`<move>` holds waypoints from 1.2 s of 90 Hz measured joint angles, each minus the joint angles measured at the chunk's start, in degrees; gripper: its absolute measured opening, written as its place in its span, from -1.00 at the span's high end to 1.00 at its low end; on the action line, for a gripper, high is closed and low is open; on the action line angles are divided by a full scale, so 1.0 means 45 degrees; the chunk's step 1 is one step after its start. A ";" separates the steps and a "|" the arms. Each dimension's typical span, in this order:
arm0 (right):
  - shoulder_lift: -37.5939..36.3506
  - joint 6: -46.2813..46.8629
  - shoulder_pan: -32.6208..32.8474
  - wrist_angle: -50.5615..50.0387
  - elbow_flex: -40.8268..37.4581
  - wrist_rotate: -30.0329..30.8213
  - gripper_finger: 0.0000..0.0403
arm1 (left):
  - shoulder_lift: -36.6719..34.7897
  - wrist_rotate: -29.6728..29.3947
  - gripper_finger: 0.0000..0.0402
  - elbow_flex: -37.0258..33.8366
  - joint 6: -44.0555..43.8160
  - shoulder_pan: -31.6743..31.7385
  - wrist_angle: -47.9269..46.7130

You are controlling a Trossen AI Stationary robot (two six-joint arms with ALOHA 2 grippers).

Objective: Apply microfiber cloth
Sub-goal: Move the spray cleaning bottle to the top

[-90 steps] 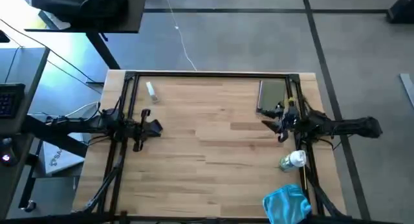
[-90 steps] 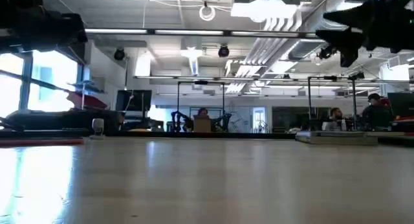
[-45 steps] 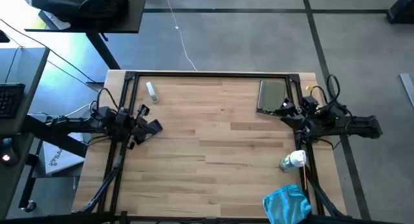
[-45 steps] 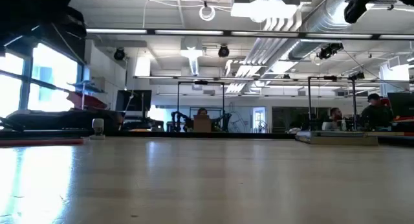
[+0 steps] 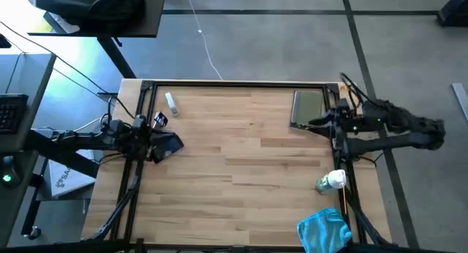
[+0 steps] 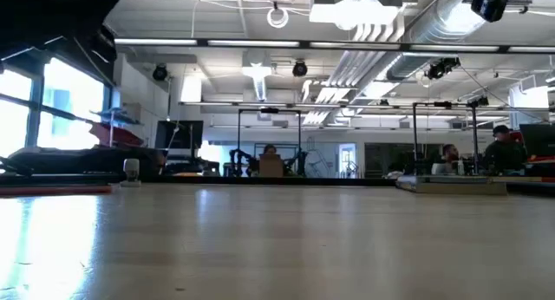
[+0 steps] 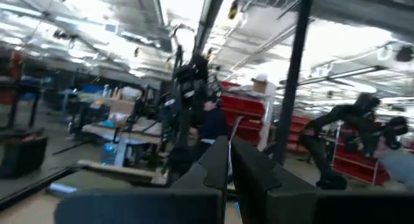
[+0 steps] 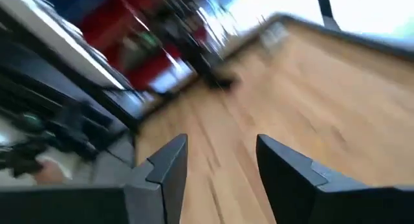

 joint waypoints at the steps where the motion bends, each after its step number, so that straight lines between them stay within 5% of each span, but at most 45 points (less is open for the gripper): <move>1: 0.0160 0.0154 0.0001 -0.0372 0.0214 -0.0001 0.26 | 0.0047 -0.0016 1.00 0.0000 0.0000 0.0000 -0.0044; 20: 0.2711 0.2543 0.0088 -0.5307 0.2838 -0.0780 0.26 | 0.1399 -0.0211 1.00 0.0000 -0.0165 0.0000 -0.0265; 40: 0.4228 0.4610 0.0132 -0.6617 0.3329 -0.3842 0.26 | 0.2946 -0.1583 1.00 0.0000 -0.0764 0.0000 0.0115; 56: 0.4634 0.6574 0.0444 -0.9191 0.3329 -0.4838 0.26 | 0.4297 -0.2872 1.00 0.0000 -0.2075 -0.0258 0.0119; 80: 0.4415 0.9475 0.1094 -0.9170 0.3228 -0.5553 0.26 | 0.6857 -0.6022 1.00 0.0010 -0.3220 -0.1389 0.2112; 108: 0.4600 1.2068 0.2484 -0.9194 0.3110 -0.5654 0.26 | 0.9612 -0.6063 1.00 0.0010 -0.2558 -0.1998 0.4943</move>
